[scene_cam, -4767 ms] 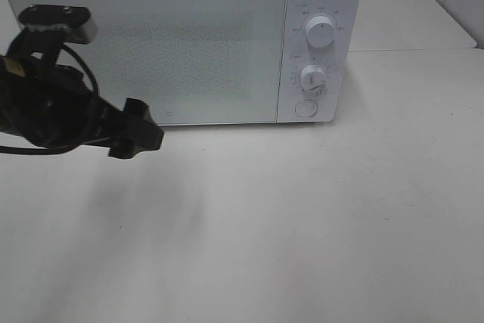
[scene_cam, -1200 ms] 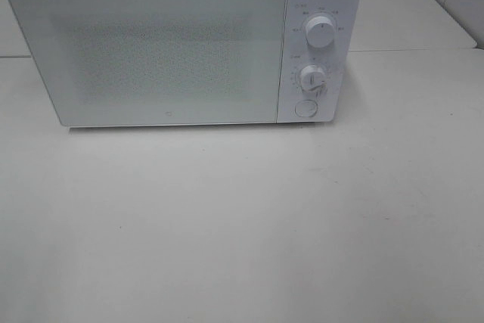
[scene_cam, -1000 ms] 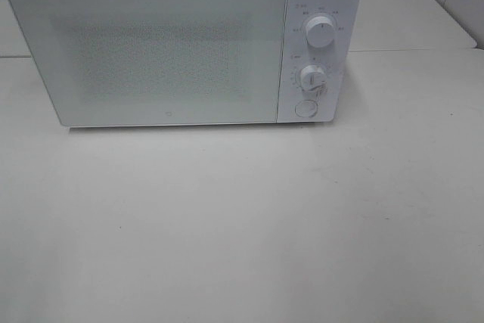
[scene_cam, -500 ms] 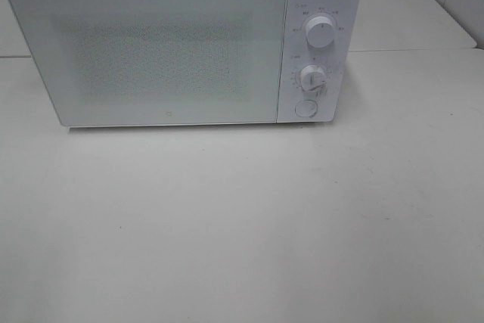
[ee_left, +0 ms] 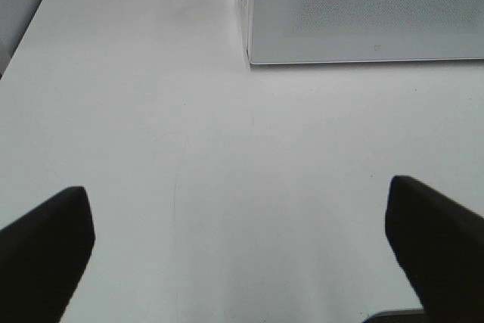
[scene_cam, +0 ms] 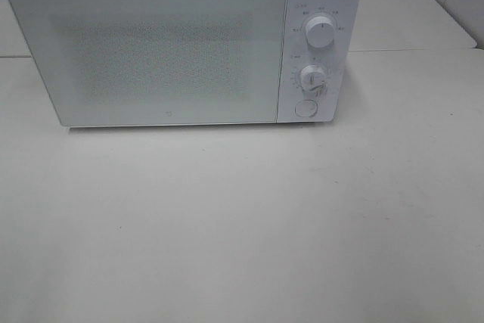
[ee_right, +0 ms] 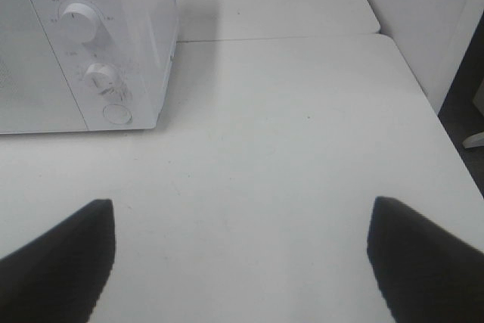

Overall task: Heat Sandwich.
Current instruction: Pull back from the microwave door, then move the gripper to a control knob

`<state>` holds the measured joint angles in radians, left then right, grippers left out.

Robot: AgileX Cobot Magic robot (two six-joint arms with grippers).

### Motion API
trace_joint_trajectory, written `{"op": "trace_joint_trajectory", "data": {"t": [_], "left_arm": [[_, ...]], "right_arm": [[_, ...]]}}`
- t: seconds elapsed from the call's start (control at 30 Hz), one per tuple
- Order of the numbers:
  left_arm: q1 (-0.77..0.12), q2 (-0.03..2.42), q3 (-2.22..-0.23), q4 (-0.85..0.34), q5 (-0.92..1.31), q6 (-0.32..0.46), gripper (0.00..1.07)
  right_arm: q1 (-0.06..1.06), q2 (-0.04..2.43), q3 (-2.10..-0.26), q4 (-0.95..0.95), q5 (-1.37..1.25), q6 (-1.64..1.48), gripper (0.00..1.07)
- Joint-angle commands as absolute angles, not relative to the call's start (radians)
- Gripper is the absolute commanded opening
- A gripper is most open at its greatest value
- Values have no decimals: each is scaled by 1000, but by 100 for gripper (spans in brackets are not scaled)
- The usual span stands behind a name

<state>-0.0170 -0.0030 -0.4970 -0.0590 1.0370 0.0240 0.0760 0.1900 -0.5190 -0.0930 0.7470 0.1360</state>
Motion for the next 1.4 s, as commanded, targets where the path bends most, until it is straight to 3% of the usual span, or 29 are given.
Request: {"op": "trace_joint_trajectory", "data": {"t": [0.03,1.0,1.4], "left_arm": [[-13,-31,-493,-56,1029,25,101],[-13,-31,-493,-56,1029,25,101],[-13,-31,-493,-56,1029,25,101]], "right_arm": [[69,257,-509,-96,648,135,86],[69,773,-486,-92,69,174,80],[71,961,-312,-53,-396,160,77]]}}
